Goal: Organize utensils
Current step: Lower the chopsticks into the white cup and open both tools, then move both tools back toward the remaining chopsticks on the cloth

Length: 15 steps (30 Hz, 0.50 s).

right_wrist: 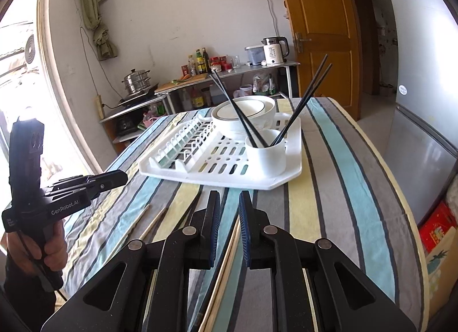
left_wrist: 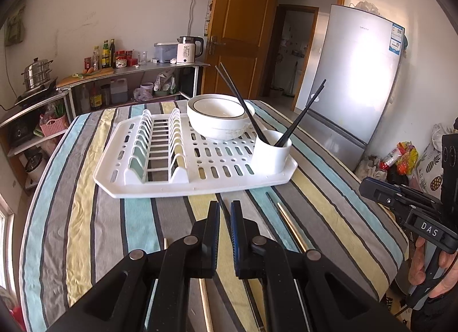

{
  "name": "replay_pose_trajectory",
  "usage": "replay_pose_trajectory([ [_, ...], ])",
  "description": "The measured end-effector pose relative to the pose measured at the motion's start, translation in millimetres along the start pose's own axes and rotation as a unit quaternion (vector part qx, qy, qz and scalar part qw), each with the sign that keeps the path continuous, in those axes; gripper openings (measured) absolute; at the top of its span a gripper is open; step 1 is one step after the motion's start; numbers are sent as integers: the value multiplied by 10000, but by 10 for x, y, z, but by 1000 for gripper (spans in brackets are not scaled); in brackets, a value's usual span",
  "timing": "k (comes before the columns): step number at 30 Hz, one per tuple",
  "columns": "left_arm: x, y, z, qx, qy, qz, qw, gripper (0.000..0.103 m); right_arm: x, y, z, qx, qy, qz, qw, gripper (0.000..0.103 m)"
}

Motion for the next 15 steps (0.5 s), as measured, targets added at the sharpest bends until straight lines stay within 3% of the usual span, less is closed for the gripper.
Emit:
replay_pose_trajectory([
  [8,-445,25,198,111,1,92,9999,16,-350,124,23,69,164,23,9998,14],
  [15,-560,-23,174,41,113,72,9999,18,-491,137,-68,108,337,-18,9994,14],
])
Point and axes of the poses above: each gripper's, at about its wrist camera, not at the fingertips, and z roughly against the way its jaws point, y to its left, x to its top, the point moved 6 cm from there along -z, roughly the way its jaws point, and after that the axes turned 11 degrees about y, right-handed, at the moved point
